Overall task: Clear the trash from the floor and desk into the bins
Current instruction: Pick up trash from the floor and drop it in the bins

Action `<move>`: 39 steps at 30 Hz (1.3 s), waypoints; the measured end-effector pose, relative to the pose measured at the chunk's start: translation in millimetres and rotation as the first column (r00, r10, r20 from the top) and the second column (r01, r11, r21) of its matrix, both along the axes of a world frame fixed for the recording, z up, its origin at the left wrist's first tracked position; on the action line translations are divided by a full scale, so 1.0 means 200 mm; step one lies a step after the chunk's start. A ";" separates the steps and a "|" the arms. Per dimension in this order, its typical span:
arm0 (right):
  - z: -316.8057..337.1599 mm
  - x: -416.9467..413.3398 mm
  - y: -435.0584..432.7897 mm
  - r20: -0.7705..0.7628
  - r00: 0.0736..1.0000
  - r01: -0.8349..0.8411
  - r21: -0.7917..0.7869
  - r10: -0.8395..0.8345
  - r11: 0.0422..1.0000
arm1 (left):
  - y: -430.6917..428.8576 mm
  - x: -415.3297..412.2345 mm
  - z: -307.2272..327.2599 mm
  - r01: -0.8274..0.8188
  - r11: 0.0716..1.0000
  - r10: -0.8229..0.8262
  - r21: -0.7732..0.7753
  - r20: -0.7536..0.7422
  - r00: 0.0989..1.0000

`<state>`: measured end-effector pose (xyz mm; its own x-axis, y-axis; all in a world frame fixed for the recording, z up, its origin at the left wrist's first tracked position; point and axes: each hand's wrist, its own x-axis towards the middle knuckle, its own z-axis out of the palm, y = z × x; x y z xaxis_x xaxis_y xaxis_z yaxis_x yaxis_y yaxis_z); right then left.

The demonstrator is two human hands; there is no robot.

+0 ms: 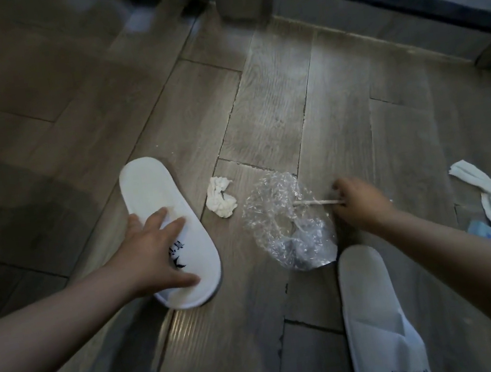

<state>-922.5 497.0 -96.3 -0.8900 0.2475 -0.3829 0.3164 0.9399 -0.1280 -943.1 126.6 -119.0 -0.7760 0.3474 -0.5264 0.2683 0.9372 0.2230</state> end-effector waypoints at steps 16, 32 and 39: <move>0.10 0.01 -0.15 -0.213 0.976 -0.029 -0.314 -0.041 0.949 | -0.01 -0.02 -0.01 0.035 0.999 -0.035 -0.016 0.008 0.999; -0.07 0.03 -0.41 -0.188 0.982 -0.106 -0.399 0.032 0.911 | -0.02 0.00 0.00 0.030 1.000 -0.030 0.009 -0.015 0.999; 0.07 -0.14 -0.54 -0.327 0.923 -0.041 -0.609 -0.204 0.792 | -0.10 0.05 0.01 0.024 1.000 -0.024 -0.010 -0.003 1.000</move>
